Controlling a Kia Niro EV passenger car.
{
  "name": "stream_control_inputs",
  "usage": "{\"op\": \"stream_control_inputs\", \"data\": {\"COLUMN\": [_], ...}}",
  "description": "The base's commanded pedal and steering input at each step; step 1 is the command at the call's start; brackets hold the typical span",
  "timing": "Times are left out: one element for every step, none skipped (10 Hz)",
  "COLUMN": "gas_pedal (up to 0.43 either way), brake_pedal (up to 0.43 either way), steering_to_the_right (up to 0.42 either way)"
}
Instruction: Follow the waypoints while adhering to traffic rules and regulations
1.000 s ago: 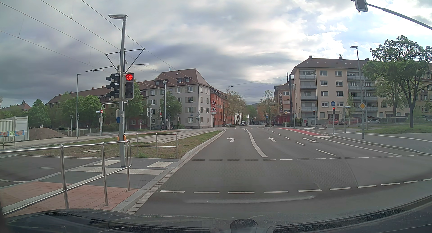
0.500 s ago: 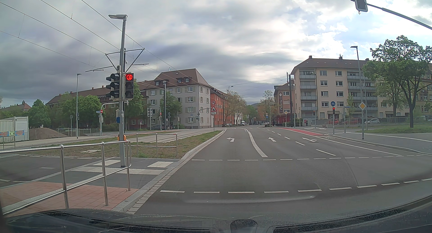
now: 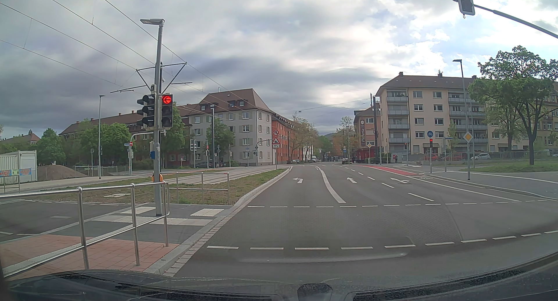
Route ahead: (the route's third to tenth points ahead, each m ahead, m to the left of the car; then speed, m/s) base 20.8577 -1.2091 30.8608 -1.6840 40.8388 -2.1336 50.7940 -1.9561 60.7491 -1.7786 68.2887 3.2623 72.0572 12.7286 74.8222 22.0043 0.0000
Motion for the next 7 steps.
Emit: {"op": "stream_control_inputs", "data": {"gas_pedal": [0.000, 0.000, 0.000, 0.000, 0.000, 0.000, 0.000], "brake_pedal": [0.250, 0.250, 0.250, 0.250, 0.250, 0.250, 0.250], "steering_to_the_right": [0.010, 0.010, 0.010, 0.011, 0.011, 0.010, 0.011]}}
